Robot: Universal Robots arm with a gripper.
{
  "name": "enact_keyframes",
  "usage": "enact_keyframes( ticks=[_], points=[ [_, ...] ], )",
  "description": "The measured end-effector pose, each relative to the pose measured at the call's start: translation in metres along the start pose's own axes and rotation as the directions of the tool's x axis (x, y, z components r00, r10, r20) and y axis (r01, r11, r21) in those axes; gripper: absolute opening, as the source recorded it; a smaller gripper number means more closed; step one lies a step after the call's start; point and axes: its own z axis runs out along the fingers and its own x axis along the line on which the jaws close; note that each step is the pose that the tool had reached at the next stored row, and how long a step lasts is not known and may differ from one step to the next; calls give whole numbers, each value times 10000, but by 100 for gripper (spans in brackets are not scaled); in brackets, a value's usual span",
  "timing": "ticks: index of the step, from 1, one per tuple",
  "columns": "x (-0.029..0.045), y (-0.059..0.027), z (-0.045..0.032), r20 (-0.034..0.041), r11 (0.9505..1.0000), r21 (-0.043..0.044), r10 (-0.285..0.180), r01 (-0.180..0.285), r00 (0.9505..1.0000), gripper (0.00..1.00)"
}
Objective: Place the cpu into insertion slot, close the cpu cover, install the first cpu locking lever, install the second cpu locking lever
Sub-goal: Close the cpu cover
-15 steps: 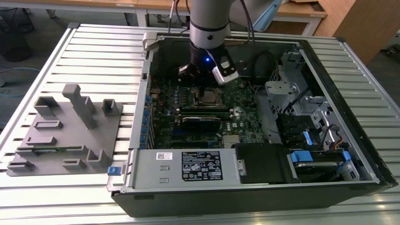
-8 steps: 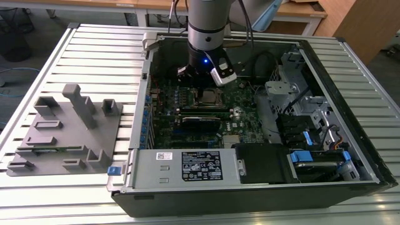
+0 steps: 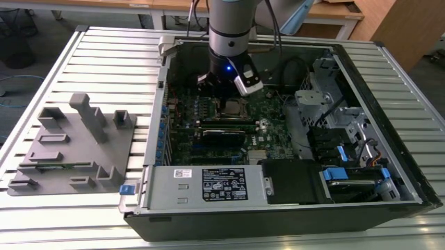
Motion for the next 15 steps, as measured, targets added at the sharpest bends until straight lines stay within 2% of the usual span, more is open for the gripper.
enact_keyframes(
  ticks=[15],
  points=[
    [31, 38, 59, 17, 10000, 8, 90, -90, 10000, 11]
  ],
)
